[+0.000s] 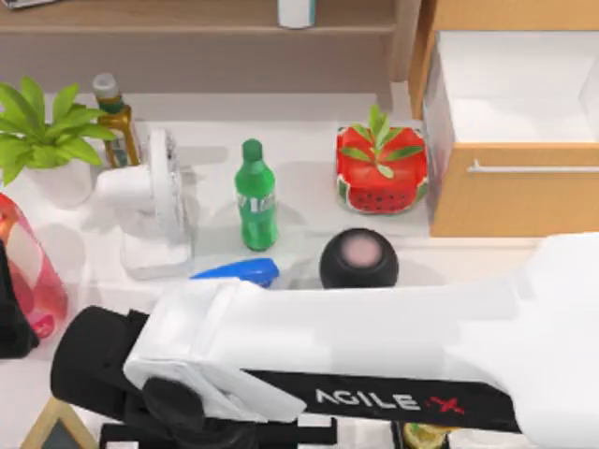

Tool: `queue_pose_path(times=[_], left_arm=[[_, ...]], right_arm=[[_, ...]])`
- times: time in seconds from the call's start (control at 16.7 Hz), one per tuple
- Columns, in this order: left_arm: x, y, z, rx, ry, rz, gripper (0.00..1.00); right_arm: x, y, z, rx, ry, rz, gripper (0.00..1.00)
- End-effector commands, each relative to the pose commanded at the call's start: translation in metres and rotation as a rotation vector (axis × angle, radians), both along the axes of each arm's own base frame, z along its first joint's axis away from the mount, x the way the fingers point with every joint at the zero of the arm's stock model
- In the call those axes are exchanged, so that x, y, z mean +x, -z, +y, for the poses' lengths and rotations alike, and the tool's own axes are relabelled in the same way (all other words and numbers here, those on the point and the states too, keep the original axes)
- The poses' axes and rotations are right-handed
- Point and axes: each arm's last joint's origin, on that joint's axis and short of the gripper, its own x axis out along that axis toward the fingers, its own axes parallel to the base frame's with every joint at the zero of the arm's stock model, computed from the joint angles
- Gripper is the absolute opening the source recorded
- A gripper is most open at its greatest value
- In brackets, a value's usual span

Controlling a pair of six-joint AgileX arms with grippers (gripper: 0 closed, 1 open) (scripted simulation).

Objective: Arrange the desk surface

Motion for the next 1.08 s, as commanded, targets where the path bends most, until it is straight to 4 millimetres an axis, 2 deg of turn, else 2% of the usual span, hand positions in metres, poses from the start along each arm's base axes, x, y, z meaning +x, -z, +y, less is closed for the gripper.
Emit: queue_pose_path(times=[1.08], left_arm=[[0.0, 0.0, 0.0, 0.0, 0.0, 0.0, 1.0]], right_arm=[[0.004, -0.017, -0.002, 0.028, 0.01, -0.017, 0.0]])
